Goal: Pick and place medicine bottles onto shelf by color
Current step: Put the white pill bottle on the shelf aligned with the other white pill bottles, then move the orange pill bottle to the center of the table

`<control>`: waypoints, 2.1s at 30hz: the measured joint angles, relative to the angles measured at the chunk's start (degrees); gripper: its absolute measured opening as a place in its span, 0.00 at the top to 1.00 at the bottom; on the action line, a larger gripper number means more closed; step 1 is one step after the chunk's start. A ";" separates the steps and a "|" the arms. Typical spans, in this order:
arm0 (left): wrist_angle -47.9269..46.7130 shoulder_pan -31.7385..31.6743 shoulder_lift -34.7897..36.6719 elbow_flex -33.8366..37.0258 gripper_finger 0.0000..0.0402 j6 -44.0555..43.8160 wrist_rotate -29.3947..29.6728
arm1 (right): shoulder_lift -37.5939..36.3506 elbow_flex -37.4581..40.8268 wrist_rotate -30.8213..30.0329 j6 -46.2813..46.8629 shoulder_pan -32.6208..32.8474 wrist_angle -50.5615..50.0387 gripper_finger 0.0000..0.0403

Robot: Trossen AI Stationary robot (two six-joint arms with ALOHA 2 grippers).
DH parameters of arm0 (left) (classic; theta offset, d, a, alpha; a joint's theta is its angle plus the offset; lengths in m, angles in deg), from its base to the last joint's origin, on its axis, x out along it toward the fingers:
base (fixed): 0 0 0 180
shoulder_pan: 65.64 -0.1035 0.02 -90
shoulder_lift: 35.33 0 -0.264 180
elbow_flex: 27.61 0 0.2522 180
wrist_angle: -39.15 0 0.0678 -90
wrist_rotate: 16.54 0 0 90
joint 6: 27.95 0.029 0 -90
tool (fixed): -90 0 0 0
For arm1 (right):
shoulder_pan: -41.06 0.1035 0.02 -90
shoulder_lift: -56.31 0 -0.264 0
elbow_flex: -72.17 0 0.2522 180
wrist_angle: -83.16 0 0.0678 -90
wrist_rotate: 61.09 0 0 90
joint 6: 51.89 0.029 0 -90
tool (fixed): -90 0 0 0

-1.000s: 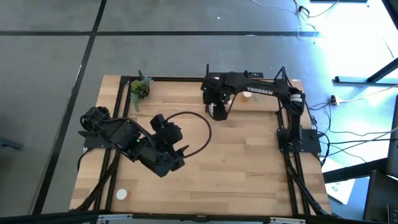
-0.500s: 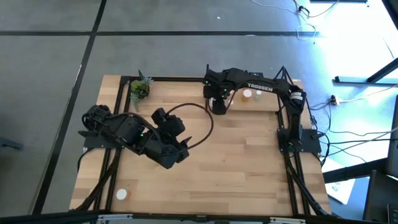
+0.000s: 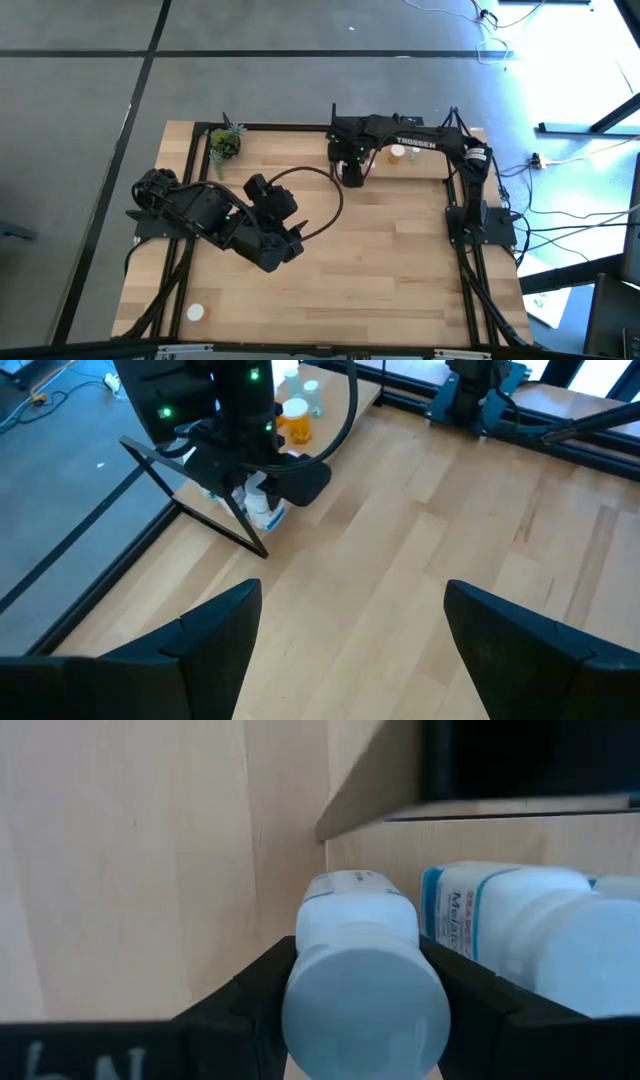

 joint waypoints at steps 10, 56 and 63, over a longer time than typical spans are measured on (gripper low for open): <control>0.00 -0.01 0.00 0.01 0.23 0.02 0.00 | 0.02 0.00 -1.72 -0.34 -0.63 1.44 0.56; 0.00 0.01 0.00 0.00 0.23 0.07 0.00 | 1.46 -0.04 -0.90 0.07 -0.99 1.73 0.47; 0.00 0.01 0.00 0.01 0.23 0.07 -0.02 | 1.48 -0.08 -1.34 0.21 -0.99 1.65 0.38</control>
